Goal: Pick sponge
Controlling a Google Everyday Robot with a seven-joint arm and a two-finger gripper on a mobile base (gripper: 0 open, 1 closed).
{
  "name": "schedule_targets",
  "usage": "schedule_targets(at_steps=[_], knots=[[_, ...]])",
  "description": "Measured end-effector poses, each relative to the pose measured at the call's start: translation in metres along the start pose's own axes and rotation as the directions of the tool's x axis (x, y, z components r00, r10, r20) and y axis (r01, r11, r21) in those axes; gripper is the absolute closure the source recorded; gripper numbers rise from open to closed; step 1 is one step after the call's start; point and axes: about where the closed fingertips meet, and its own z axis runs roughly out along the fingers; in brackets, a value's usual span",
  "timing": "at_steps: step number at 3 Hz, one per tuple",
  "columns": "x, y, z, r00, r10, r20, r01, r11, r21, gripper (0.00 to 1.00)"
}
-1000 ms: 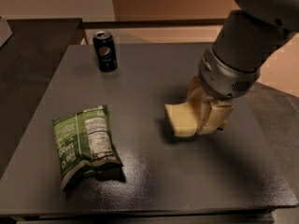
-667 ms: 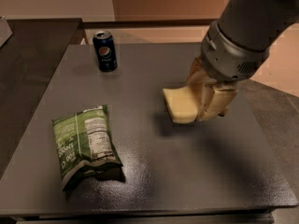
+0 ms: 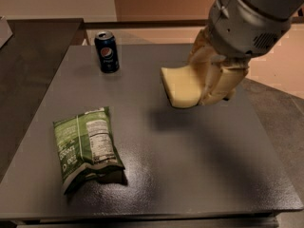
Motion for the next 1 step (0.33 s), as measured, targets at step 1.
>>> schedule_targets(at_steps=[1], knots=[[-0.0020, -0.0011, -0.0027, 1.000, -0.003, 0.000, 0.003, 0.9999, 0.011, 1.00]])
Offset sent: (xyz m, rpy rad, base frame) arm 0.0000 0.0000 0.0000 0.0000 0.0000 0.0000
